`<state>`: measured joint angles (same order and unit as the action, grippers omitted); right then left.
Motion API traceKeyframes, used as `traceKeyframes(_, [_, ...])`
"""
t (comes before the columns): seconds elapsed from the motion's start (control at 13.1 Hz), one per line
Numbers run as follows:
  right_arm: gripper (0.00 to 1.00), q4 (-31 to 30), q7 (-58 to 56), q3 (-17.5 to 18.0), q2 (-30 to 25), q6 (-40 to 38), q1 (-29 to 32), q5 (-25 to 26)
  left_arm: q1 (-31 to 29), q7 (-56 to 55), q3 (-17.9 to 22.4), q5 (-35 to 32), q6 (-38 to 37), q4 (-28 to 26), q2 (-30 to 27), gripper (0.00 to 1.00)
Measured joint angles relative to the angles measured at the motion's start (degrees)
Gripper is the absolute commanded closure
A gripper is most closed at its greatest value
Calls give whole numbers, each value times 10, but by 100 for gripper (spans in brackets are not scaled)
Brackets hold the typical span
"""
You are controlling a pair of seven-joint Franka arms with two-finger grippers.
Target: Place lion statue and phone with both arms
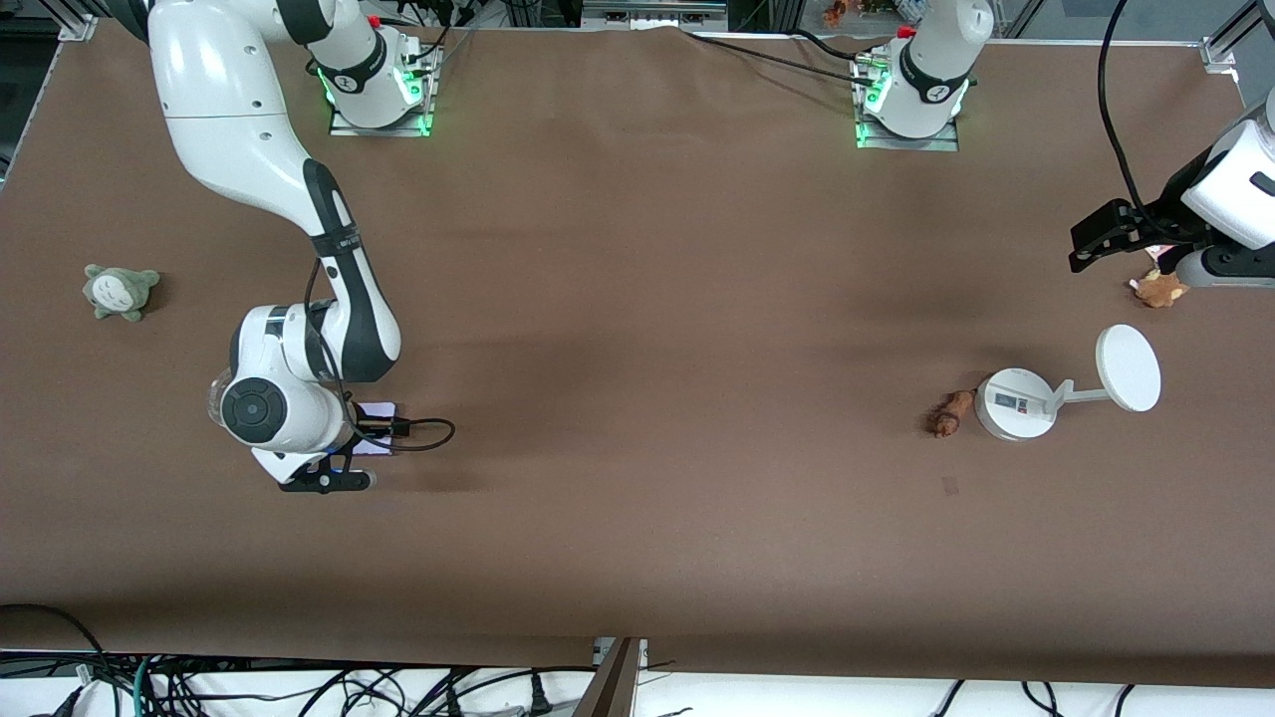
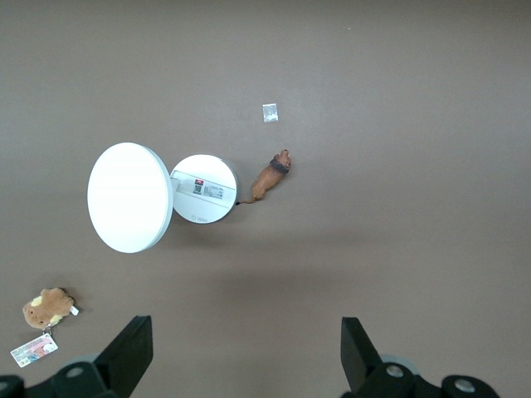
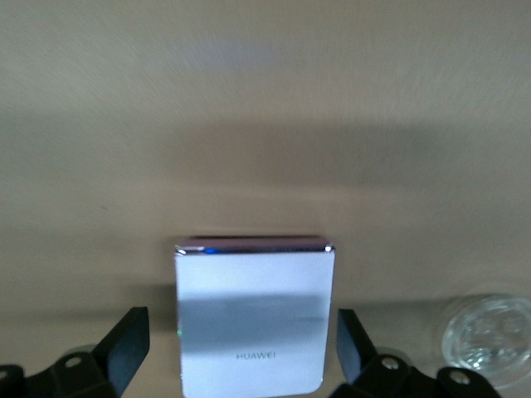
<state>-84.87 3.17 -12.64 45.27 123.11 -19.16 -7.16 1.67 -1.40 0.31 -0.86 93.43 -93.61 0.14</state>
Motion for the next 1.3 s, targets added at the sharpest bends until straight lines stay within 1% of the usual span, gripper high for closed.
traceKeyframes(0.23, [0,10,-16,-5,-37,-8,0,1,0,0,0,0,-1,2,0,0])
traceKeyframes(0.38, [0,19,-45,-19,-69,-42,1,1,0,0,0,0,-1,2,1,0])
traceKeyframes(0.69, [0,90,-83,-57,-123,-214,1,1,0,0,0,0,-1,2,1,0])
traceKeyframes(0.84, [0,109,-120,-85,-148,-260,2,1,0,0,0,0,-1,2,1,0])
traceKeyframes(0.99, [0,112,-139,-105,-175,-284,4,1,0,0,0,0,-1,3,1,0])
traceKeyframes(1.22, [0,112,-140,-107,-216,-326,5,1,0,0,0,0,-1,3,1,0])
traceKeyframes(1.3, [0,107,-140,-95,-234,-341,14,3,0,0,0,0,-1,3,1,0])
